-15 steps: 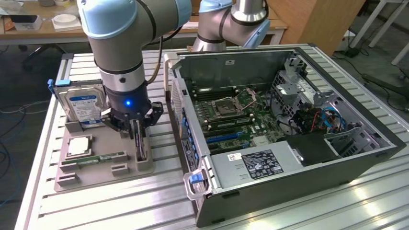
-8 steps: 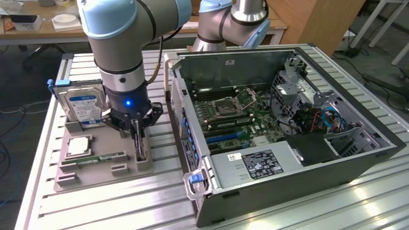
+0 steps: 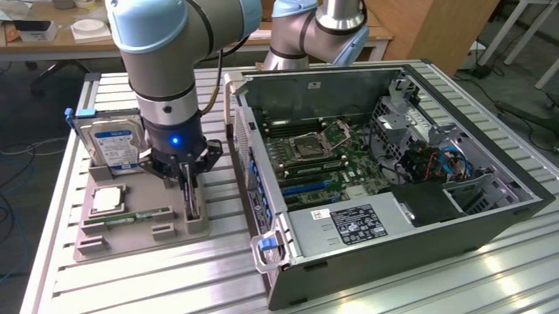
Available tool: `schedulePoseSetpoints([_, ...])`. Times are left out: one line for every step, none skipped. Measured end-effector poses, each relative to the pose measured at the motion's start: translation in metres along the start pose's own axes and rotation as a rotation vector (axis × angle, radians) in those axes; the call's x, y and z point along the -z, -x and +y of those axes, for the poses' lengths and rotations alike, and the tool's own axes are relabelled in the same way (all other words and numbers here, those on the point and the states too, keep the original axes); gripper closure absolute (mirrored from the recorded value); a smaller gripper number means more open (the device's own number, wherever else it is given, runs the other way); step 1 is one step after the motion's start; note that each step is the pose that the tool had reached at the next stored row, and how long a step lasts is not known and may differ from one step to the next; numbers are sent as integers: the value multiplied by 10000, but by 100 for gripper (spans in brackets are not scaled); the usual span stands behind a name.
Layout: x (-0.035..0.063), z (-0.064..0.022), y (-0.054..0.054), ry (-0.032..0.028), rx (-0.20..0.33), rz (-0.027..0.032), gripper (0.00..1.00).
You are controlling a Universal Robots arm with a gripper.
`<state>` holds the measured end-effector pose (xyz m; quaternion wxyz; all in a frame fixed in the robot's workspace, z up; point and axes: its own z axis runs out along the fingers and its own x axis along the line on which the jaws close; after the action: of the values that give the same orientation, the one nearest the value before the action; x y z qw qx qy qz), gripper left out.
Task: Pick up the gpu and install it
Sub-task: 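Pick up the gpu and move the gpu toward the slot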
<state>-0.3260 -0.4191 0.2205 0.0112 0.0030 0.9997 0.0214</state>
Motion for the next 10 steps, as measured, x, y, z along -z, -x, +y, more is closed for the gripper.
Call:
schedulePoseSetpoints([0,0,0,0,0,-1,73])
schedulePoseSetpoints([0,0,0,0,0,0,73])
schedulePoseSetpoints([0,0,0,1,0,-1,73])
schedulePoseSetpoints([0,0,0,0,0,-1,73])
schedulePoseSetpoints([0,0,0,1,0,-1,73])
schedulePoseSetpoints([0,0,0,1,0,-1,73])
schedulePoseSetpoints([0,0,0,1,0,-1,73])
schedulePoseSetpoints([5,1,0,3,0,-3,73])
schedulePoseSetpoints([26,2,1,3,0,-3,73])
schedulePoseSetpoints([52,1,0,1,0,-1,73])
